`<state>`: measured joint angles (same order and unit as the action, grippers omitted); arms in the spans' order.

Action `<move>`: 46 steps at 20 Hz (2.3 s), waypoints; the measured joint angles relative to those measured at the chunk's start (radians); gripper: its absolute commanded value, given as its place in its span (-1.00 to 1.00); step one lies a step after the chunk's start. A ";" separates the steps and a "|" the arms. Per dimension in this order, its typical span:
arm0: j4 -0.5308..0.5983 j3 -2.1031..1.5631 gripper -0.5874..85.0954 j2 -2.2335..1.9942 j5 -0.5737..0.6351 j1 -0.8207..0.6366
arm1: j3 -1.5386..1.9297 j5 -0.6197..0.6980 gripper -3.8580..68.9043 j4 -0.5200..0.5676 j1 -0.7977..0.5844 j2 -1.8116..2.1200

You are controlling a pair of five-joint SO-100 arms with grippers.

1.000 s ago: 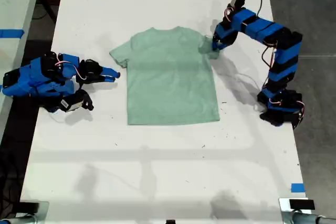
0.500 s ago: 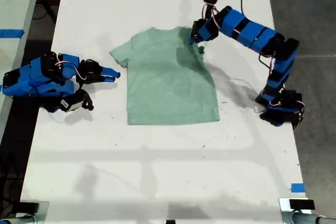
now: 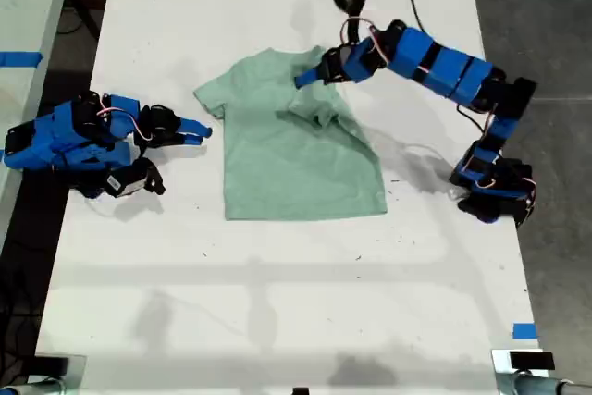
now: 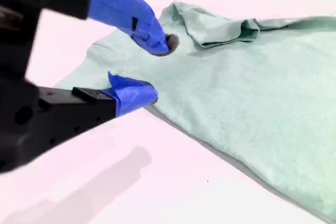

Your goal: Fold t shirt

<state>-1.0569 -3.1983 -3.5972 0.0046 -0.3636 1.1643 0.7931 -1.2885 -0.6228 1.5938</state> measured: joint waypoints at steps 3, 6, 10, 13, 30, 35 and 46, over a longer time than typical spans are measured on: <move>0.000 0.000 -0.73 0.000 0.000 0.000 | 0.221 -0.026 -0.85 -0.098 -0.072 0.354; 0.000 0.000 -0.73 0.000 0.000 0.000 | 0.669 -0.117 -0.85 -0.044 -0.015 0.822; 0.000 0.000 -0.73 0.000 0.000 0.000 | 1.445 -0.301 -0.86 0.055 0.195 1.588; 0.000 0.000 -0.73 0.000 0.000 0.000 | 1.769 -0.368 -0.86 -0.017 0.239 1.870; 0.000 0.000 -0.72 0.000 0.000 0.000 | 1.887 -0.571 -0.86 -0.043 0.209 1.905; 0.000 0.000 -0.72 0.000 0.000 0.000 | 1.887 -0.571 -0.86 -0.043 0.202 1.905; 0.000 0.000 -0.72 0.000 0.000 0.000 | 1.887 -0.571 -0.86 -0.043 0.202 1.905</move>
<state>-1.0569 -3.1983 -3.5972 0.0046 -0.3636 3.0511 0.2224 -1.3315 -0.4203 3.4990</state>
